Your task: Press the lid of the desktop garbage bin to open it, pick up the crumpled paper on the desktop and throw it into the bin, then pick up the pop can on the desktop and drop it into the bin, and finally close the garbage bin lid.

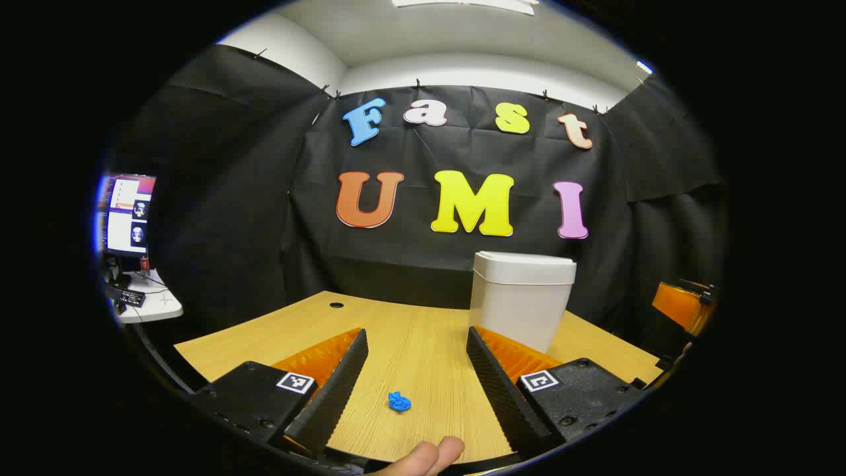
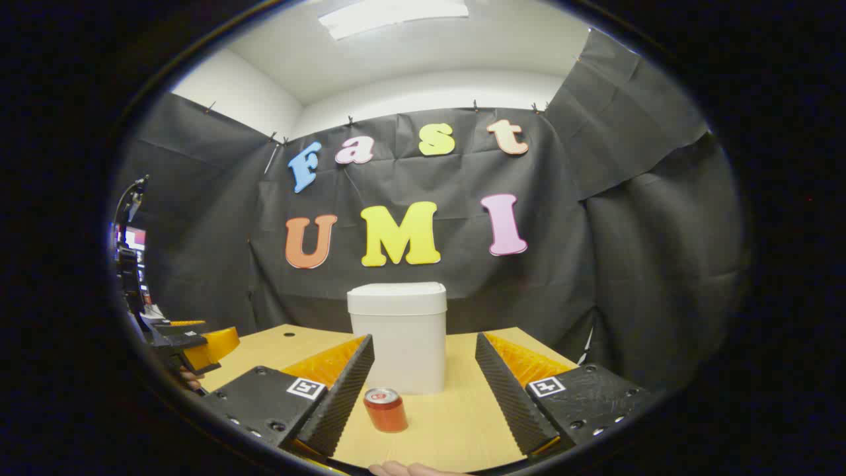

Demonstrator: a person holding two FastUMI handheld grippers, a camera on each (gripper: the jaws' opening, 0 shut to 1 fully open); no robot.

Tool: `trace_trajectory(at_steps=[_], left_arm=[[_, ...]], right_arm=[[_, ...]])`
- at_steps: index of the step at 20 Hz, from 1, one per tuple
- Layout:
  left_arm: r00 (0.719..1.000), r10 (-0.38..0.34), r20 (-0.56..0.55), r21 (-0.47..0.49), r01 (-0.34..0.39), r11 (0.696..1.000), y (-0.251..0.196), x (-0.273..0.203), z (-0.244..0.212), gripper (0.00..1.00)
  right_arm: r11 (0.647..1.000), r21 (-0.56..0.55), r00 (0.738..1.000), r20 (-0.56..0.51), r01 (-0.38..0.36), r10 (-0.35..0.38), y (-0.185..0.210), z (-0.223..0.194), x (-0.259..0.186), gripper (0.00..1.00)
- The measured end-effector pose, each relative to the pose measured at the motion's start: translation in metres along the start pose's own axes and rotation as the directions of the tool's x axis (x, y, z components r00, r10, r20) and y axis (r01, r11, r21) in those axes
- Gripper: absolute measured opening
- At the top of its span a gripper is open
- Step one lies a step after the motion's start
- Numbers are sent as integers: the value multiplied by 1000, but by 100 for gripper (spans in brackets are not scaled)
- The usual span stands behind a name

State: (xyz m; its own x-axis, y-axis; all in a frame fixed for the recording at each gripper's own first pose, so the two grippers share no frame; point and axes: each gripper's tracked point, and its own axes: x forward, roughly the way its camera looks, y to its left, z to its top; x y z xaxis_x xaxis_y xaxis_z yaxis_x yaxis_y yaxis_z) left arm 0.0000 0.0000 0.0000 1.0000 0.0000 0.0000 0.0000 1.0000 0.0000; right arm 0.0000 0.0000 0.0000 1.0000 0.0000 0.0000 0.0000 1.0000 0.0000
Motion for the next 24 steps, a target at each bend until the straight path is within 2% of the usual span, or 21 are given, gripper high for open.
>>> trace_trajectory(at_steps=[1,2,4,7,8,9,10,11,12,14,17,18,20,24], left_arm=[[1000,-3,-10,-6,3,1000,0,1,-3,97],[1000,-7,-21,-16,7,1000,-1,3,-8,97],[1000,-5,-31,-16,5,1000,1,4,-10,97],[1000,-7,-15,-8,6,1000,0,9,-8,97],[1000,-12,-12,-5,12,1000,-2,10,-8,97],[1000,-13,-10,-3,13,1000,-2,10,-8,97],[1000,-18,-6,0,18,1000,-3,10,-8,97],[1000,-22,-4,6,22,1000,-5,10,-7,97],[1000,-22,-3,9,22,1000,-5,10,-8,97],[1000,-28,-1,13,28,1000,-8,10,-9,97],[1000,-24,-4,23,25,999,-8,10,-10,97],[1000,-21,-8,27,21,999,-8,10,-11,97],[1000,-17,-10,30,18,999,-7,11,-13,97],[1000,-7,-12,31,7,1000,-4,13,-14,97]], right_arm=[[1000,-8,1000,-5,4,-4,0,-3,-1,95],[1000,-16,1000,-12,3,-3,2,-6,-2,92],[1000,-21,1000,-26,-5,5,6,-11,-1,96],[1000,-31,999,-44,-2,1,5,-20,1,95],[999,-33,999,-49,-3,2,6,-22,2,92],[999,-35,999,-53,-4,2,5,-24,2,95],[999,-33,999,-53,-2,0,4,-24,2,92],[1000,-30,999,-53,0,-2,2,-24,2,95],[1000,-29,999,-54,0,-2,2,-26,3,92],[1000,-30,998,-55,0,-2,1,-27,3,95],[999,-39,998,-60,-2,0,2,-29,4,95],[999,-46,998,-61,0,-2,2,-30,5,92],[999,-50,998,-63,0,-3,4,-32,6,95],[999,-47,997,-81,10,-13,1,-36,11,95]])
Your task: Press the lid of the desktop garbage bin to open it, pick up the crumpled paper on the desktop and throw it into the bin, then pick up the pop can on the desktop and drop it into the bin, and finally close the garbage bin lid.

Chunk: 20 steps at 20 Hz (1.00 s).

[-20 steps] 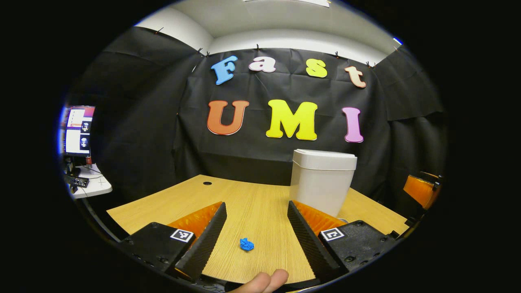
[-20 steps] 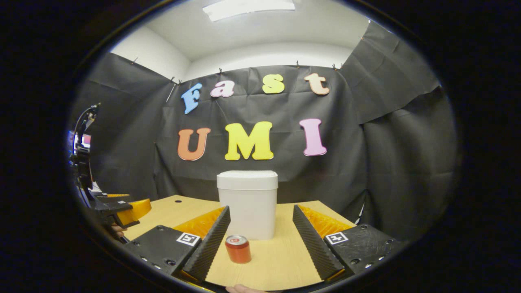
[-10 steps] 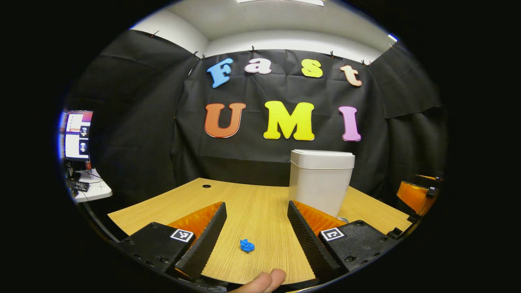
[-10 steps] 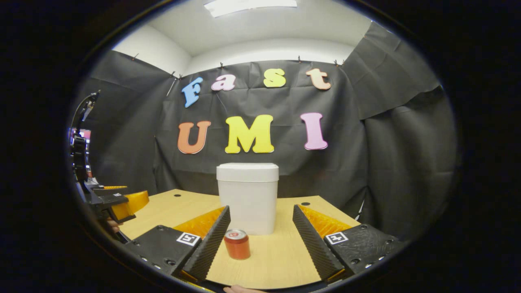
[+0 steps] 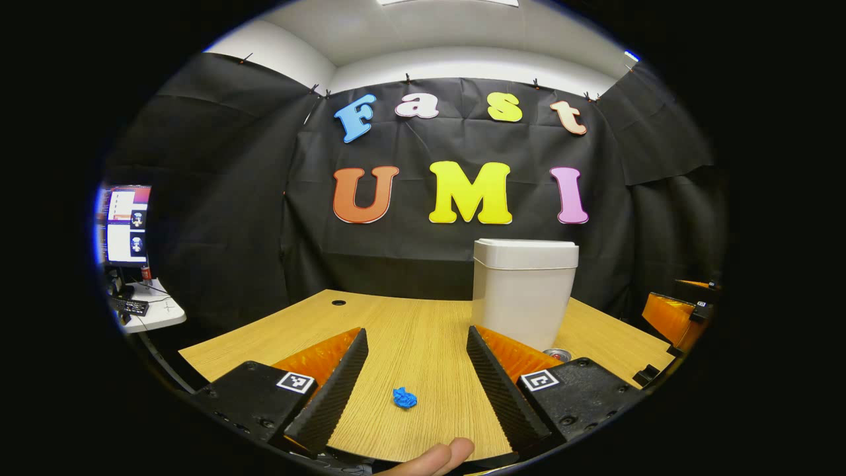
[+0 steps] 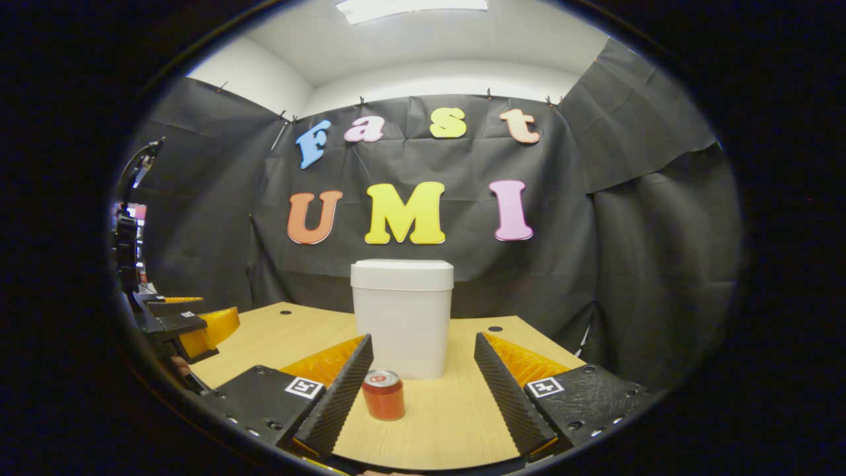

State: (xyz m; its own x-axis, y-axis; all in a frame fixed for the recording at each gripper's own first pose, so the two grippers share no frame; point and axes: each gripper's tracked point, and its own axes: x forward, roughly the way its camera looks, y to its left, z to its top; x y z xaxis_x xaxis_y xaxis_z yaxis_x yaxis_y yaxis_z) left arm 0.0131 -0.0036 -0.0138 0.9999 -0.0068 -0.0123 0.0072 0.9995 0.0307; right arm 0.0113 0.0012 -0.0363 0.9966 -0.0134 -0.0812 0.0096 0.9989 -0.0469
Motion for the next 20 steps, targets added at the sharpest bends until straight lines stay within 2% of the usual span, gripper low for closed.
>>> trace_trajectory(at_steps=[2,3,4,5,6,9,11,13,15,20], left_arm=[[1000,5,-7,-7,-5,1000,1,1,-3,97],[1000,6,-9,-10,-6,1000,2,2,-3,97],[1000,8,-11,-11,-8,1000,2,2,-3,97],[1000,14,-13,-7,-14,1000,2,3,-3,97],[1000,25,-16,3,-25,1000,5,4,-3,97],[999,34,-20,20,-34,999,6,7,-7,97],[999,34,-21,15,-33,999,8,7,-7,97],[999,31,-24,8,-31,999,8,6,-8,97],[999,29,-23,16,-29,999,6,7,-7,97],[999,22,-34,27,-21,999,5,9,-11,97]], right_arm=[[1000,14,1000,-12,-10,10,3,0,4,95],[1000,14,1000,-9,-12,12,3,2,7,85],[1000,7,1000,-4,-5,5,2,5,11,81],[1000,-1,1000,3,-1,1,2,9,13,70],[1000,-8,1000,11,7,-7,3,11,18,65],[1000,-11,999,23,24,-23,5,21,31,25],[999,-1,998,18,55,-55,4,28,41,2],[999,-23,997,68,49,-47,11,45,51,0],[996,-41,989,126,78,-72,11,69,65,0],[991,56,988,87,124,-128,-3,102,127,0]])
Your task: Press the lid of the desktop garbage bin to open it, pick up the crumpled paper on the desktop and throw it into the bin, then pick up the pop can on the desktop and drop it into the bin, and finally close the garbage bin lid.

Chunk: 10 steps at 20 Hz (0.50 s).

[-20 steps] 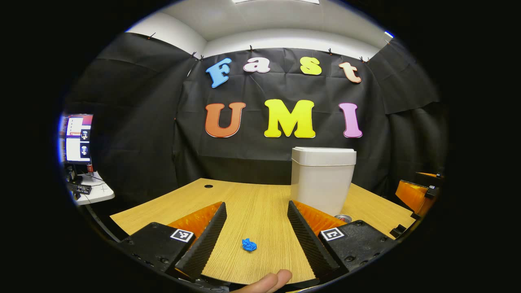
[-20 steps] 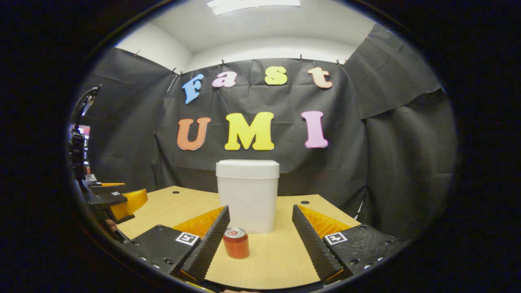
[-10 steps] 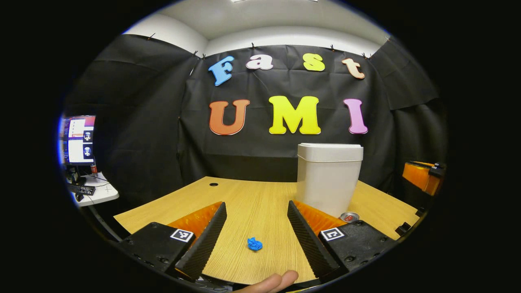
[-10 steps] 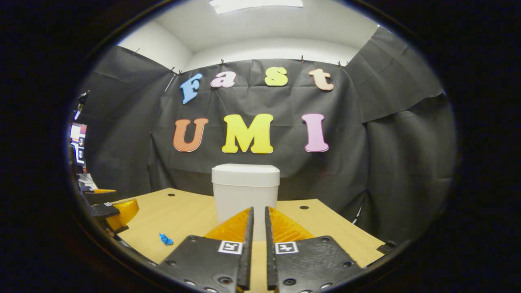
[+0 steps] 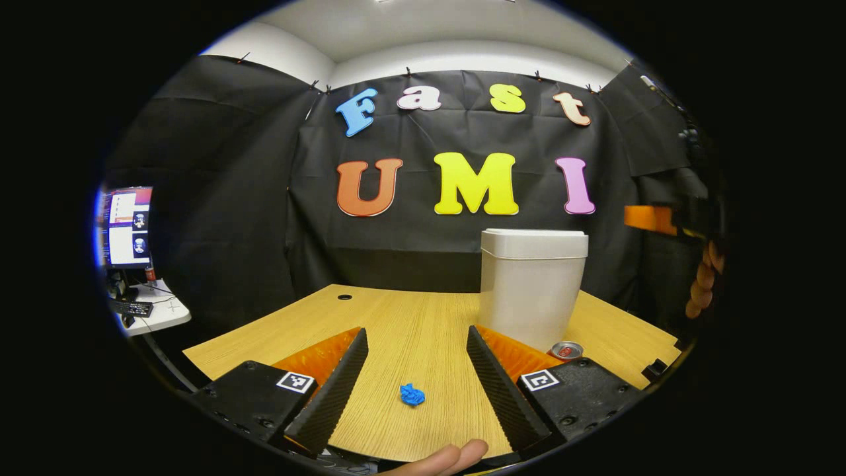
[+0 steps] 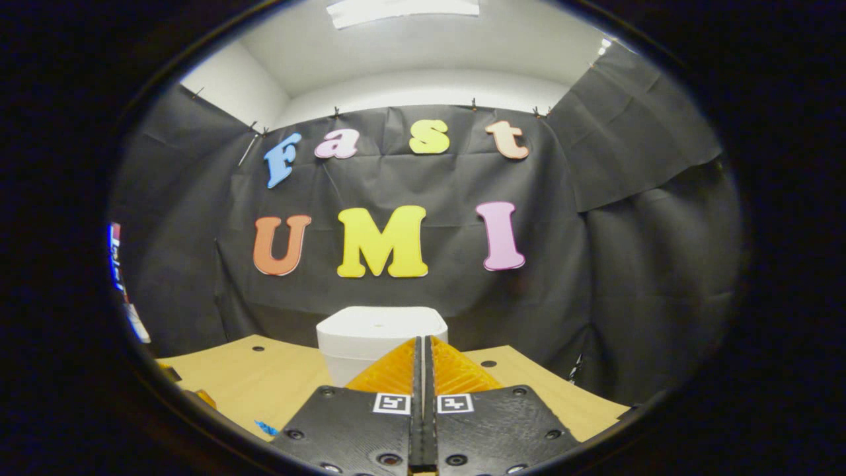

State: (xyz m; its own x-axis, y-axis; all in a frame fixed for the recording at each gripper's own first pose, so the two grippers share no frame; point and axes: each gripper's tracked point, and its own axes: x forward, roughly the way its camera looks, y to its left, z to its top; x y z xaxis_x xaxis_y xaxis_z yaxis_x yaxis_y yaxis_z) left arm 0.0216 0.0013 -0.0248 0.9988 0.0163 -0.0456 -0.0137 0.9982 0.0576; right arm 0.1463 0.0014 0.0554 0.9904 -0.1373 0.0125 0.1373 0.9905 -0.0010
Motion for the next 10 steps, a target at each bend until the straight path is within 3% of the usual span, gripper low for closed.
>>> trace_trajectory(at_steps=[3,7,10], left_arm=[[1000,-3,-3,3,3,1000,2,1,-1,97],[1000,-6,-8,-2,6,1000,3,2,-2,97],[1000,-5,-4,-3,5,1000,6,3,-1,97]], right_arm=[[999,-35,1000,-5,5,-5,6,19,40,0],[995,-71,991,-122,-65,56,39,7,83,0],[996,-56,980,-187,-76,64,48,-7,107,0]])
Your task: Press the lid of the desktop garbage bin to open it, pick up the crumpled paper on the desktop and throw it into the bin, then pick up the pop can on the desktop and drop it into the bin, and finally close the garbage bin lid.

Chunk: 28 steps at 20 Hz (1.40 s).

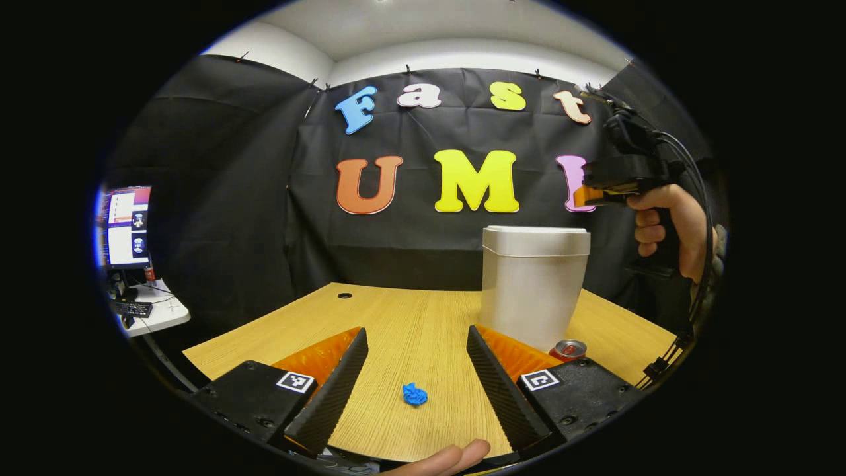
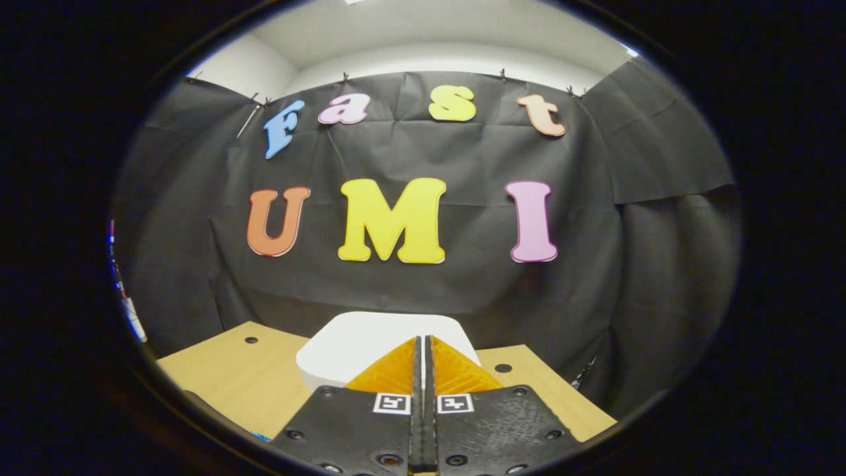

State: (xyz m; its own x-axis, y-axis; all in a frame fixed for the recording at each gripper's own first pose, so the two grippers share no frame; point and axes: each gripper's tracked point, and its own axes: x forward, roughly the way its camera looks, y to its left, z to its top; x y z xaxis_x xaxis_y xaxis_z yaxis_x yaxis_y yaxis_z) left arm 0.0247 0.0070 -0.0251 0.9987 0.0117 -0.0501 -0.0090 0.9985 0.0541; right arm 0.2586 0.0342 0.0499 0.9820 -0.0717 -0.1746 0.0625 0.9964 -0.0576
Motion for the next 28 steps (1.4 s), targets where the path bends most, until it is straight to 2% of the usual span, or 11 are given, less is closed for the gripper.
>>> trace_trajectory(at_steps=[3,8,13,16,20,28], left_arm=[[1000,10,-4,-1,-10,1000,5,2,-1,97],[1000,14,-15,2,-14,1000,8,5,-4,97],[999,29,-31,-3,-29,1000,14,9,-8,97],[998,39,-44,-14,-40,999,18,11,-12,97],[998,43,-48,-8,-44,999,20,15,-14,97],[995,50,-82,-6,-51,999,22,22,-27,97]], right_arm=[[999,25,997,-70,-31,33,15,-15,17,0],[998,-7,991,-118,-69,68,26,-31,26,0],[996,-68,988,-142,-63,53,24,-39,30,1],[997,-58,991,-131,-47,39,21,-37,24,1],[995,-96,999,-54,-5,0,14,-29,2,1],[991,-92,993,-75,-97,91,25,-74,-36,0]])
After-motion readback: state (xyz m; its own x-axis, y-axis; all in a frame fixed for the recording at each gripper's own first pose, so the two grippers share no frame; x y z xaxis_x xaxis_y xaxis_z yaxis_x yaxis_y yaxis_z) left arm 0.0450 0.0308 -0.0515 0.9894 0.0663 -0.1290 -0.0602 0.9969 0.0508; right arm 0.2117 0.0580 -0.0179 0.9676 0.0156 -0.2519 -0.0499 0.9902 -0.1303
